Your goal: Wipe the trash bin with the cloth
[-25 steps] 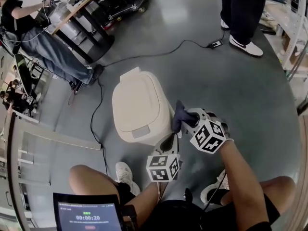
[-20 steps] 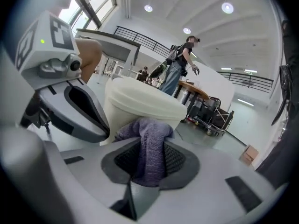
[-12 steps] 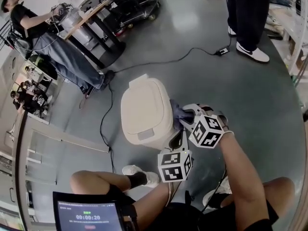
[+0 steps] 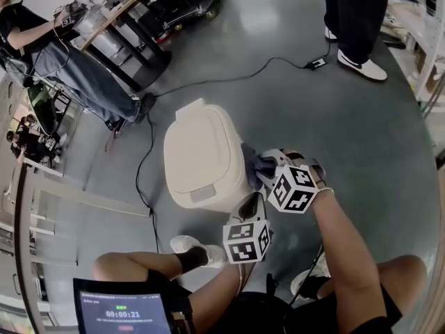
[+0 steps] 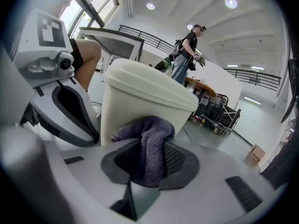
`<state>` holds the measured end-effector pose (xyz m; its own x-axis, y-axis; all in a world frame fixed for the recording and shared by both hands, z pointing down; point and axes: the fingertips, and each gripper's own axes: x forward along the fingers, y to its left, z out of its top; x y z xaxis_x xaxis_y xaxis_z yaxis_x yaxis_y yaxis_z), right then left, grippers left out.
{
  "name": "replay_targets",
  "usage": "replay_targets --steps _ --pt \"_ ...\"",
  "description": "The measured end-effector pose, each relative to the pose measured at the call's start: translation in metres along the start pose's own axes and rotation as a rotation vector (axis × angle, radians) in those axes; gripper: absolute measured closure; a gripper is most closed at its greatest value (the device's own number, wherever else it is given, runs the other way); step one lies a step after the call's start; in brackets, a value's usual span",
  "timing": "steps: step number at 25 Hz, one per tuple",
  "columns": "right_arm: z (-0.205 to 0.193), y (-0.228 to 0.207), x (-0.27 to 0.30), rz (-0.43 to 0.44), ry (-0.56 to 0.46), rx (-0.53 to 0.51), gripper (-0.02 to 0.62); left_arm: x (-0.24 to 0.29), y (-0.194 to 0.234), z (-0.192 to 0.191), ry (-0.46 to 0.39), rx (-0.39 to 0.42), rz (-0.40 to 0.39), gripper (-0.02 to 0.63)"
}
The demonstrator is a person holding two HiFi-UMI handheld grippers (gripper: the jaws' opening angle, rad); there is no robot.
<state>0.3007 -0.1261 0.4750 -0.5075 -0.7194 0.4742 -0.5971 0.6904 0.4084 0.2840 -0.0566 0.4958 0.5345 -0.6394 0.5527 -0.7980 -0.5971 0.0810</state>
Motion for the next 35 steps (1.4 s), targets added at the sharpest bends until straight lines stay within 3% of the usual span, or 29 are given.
replay_targets --steps 7,22,28,35 --pt "-0.047 0.02 0.05 0.05 0.075 0.02 0.503 0.038 0.022 -0.039 0.06 -0.019 -0.007 0.606" --pt "-0.123 0.053 0.095 0.139 0.217 0.055 0.502 0.079 0.02 -0.09 0.171 -0.028 -0.031 0.606" --pt "-0.128 0.06 0.101 0.143 0.237 0.081 0.502 0.077 0.029 -0.104 0.217 -0.001 -0.03 0.606" --pt "-0.128 0.056 0.099 0.118 0.223 0.131 0.502 0.077 0.019 -0.103 0.213 0.017 -0.054 0.606"
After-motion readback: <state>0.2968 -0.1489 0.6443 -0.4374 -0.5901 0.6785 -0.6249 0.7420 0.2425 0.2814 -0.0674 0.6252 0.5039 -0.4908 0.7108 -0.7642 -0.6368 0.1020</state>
